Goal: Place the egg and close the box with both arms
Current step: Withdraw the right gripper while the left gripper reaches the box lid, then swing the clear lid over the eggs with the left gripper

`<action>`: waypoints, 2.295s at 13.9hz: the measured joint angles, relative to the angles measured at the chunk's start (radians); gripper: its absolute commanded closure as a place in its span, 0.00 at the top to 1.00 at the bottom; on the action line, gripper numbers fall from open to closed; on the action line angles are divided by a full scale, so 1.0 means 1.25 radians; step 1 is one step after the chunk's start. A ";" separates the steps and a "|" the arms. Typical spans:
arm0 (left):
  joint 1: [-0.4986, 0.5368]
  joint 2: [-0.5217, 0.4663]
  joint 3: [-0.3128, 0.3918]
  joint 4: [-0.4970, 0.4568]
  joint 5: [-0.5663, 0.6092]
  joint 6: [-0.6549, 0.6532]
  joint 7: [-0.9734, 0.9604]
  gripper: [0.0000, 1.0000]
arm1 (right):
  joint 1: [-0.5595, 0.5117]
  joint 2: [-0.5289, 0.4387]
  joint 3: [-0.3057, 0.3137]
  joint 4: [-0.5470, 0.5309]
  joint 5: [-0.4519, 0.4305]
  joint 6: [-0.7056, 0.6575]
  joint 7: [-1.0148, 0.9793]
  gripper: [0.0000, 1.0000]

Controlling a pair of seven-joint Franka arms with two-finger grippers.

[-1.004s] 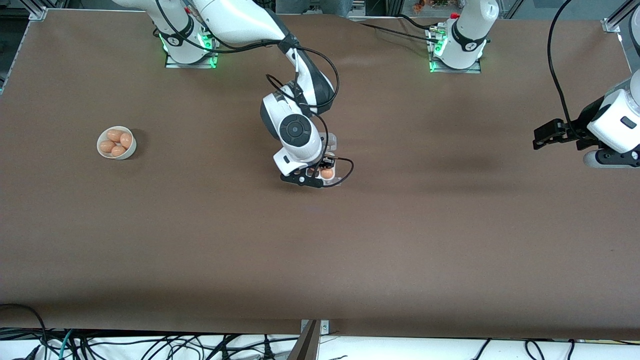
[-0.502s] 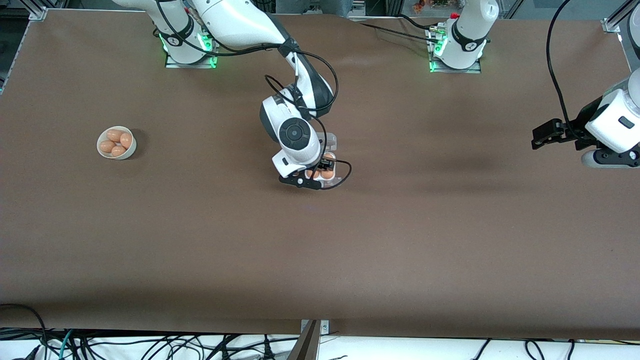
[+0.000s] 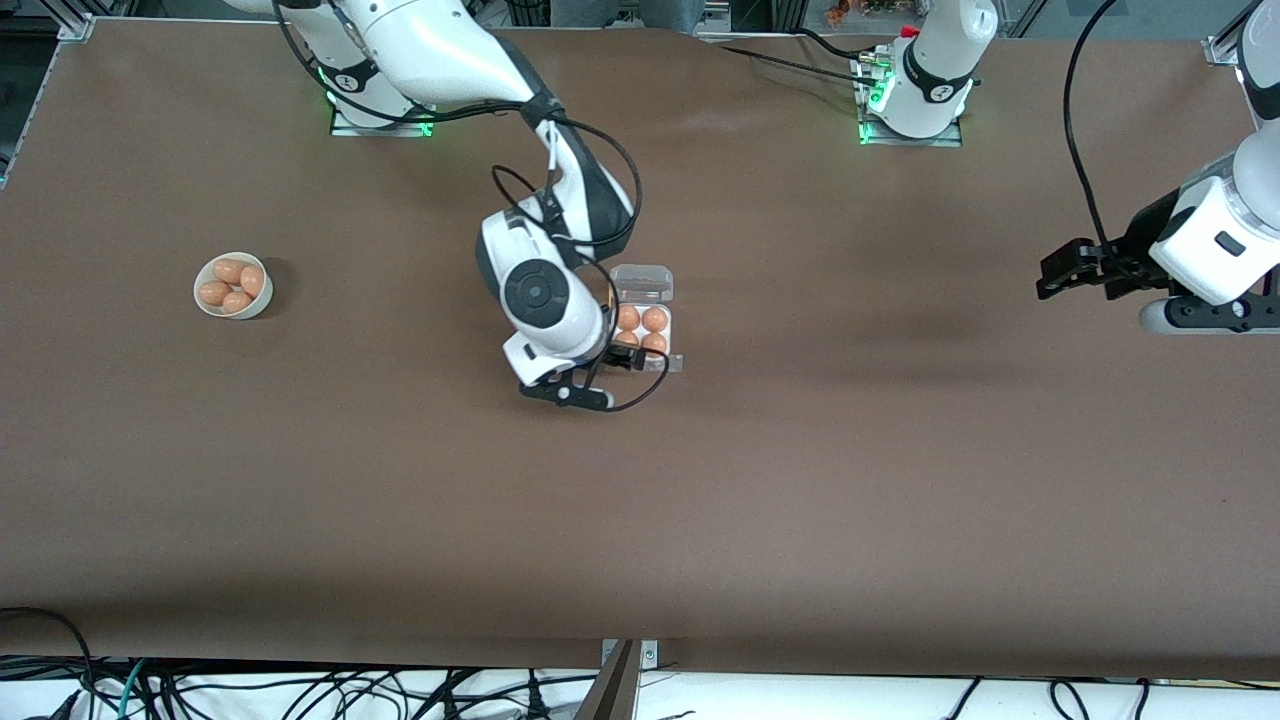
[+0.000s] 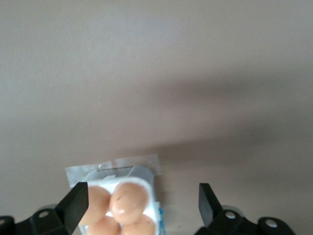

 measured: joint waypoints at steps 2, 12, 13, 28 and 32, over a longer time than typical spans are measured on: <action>-0.018 0.002 -0.008 0.000 -0.011 -0.006 -0.031 0.41 | -0.006 -0.021 -0.043 0.001 0.000 -0.058 -0.019 1.00; -0.133 0.080 -0.060 -0.002 -0.181 -0.101 -0.222 0.10 | -0.037 -0.066 -0.278 0.001 0.000 -0.246 -0.265 1.00; -0.141 0.091 -0.066 -0.002 -0.189 -0.105 -0.229 0.07 | -0.055 -0.079 -0.271 -0.001 0.000 -0.246 -0.265 1.00; -0.440 0.394 -0.080 0.000 -0.316 0.068 -0.409 0.05 | -0.559 -0.605 0.149 -0.221 -0.325 -0.321 -0.390 1.00; -0.460 0.420 -0.080 0.001 -0.316 0.121 -0.425 0.05 | -0.590 -0.652 0.150 -0.243 -0.327 -0.326 -0.450 1.00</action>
